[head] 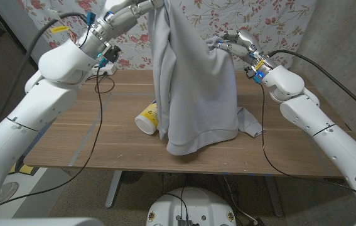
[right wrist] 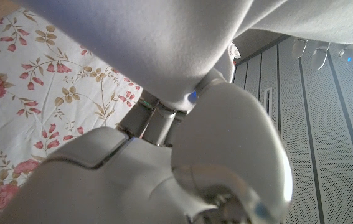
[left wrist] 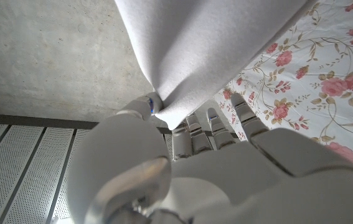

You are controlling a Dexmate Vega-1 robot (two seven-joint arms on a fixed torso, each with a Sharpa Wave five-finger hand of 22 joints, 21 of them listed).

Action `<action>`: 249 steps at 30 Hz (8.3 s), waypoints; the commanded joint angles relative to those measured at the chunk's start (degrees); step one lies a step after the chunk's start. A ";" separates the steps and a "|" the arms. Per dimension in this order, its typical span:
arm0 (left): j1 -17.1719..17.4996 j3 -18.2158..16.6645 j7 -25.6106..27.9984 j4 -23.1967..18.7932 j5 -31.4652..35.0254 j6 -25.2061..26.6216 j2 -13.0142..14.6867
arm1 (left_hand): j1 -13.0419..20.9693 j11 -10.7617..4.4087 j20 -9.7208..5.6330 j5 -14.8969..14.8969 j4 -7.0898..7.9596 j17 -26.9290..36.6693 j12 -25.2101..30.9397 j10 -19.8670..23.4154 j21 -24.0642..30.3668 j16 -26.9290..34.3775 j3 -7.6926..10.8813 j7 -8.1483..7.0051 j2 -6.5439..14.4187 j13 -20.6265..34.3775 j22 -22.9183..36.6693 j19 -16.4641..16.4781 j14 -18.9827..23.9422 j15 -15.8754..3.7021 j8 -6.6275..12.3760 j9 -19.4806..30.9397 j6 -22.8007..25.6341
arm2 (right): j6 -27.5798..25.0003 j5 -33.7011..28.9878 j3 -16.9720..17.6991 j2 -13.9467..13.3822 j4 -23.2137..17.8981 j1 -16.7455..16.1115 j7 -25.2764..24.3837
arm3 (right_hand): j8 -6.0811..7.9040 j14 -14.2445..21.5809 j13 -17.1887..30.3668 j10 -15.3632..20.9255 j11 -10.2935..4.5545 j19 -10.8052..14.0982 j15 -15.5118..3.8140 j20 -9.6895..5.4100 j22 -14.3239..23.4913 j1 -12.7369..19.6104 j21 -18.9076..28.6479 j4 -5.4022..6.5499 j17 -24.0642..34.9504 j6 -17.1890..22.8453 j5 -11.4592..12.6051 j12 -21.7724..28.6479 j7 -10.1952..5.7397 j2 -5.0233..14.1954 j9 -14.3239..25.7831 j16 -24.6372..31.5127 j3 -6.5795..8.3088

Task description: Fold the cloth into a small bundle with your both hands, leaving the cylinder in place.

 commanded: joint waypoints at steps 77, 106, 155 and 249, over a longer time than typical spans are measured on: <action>0.40 -18.61 34.70 -27.38 15.92 88.11 10.37 | -1.59 6.98 3.83 4.35 -0.48 -0.17 -2.93 -2.24 2.12 -0.75 2.11 -0.92 -0.74 -0.18 0.08 -1.94 -2.02 6.06 3.57 -2.97 1.88 | -8.89 -1.96 -19.74 15.97 23.12 25.05 17.62 | -2.32 3.68 10.64 4.39 -1.72 1.38 -2.37 -5.53 -0.37 2.27 0.39 0.24 -1.35 0.54 -0.10 -0.20 1.01 2.70 0.44 -1.96 0.13; -29.04 25.81 34.94 -25.17 26.53 101.05 20.52 | -2.34 2.34 -0.04 4.92 -0.80 -0.25 -2.84 0.58 4.27 0.22 2.40 -1.94 -1.22 -0.26 -0.11 0.78 0.79 1.85 4.00 -5.58 1.85 | -6.11 -4.81 -27.80 27.55 50.45 34.87 36.27 | -15.39 -28.07 -2.42 -21.66 1.63 -15.34 7.61 8.51 -0.66 -16.81 -18.06 8.23 -23.98 -26.88 -0.15 -20.51 -2.95 -1.96 -8.71 -24.48 -1.42; -5.68 14.66 -1.98 -8.73 118.65 67.20 -30.66 | -16.62 8.81 4.29 -8.87 -4.26 -2.49 -3.77 -3.67 2.27 1.15 -3.32 -1.41 -0.28 -5.40 -0.67 -3.74 3.92 4.50 -33.58 -37.23 -27.00 | -1.48 0.87 -17.26 27.01 57.98 33.24 42.97 | -11.03 -55.19 -9.72 -36.93 4.11 -30.73 14.52 11.73 -0.02 -31.84 -46.38 11.20 -38.36 -48.74 12.95 -25.78 -1.84 0.25 -13.85 -19.40 -21.25; -6.12 19.48 5.76 40.01 -1.60 24.70 -13.94 | -41.43 14.49 5.79 -26.00 10.75 -3.41 -6.44 -1.12 1.67 -0.62 -0.54 5.21 2.45 -9.90 -1.48 5.19 7.32 7.80 -43.25 -42.82 -25.56 | -14.14 1.33 -21.60 14.24 31.52 12.30 21.00 | -14.44 -70.43 -12.63 -45.18 2.09 -39.68 14.00 9.48 -0.09 -58.46 -63.73 16.62 -49.42 -46.48 2.82 -28.93 -3.12 5.39 -14.10 -22.59 -12.68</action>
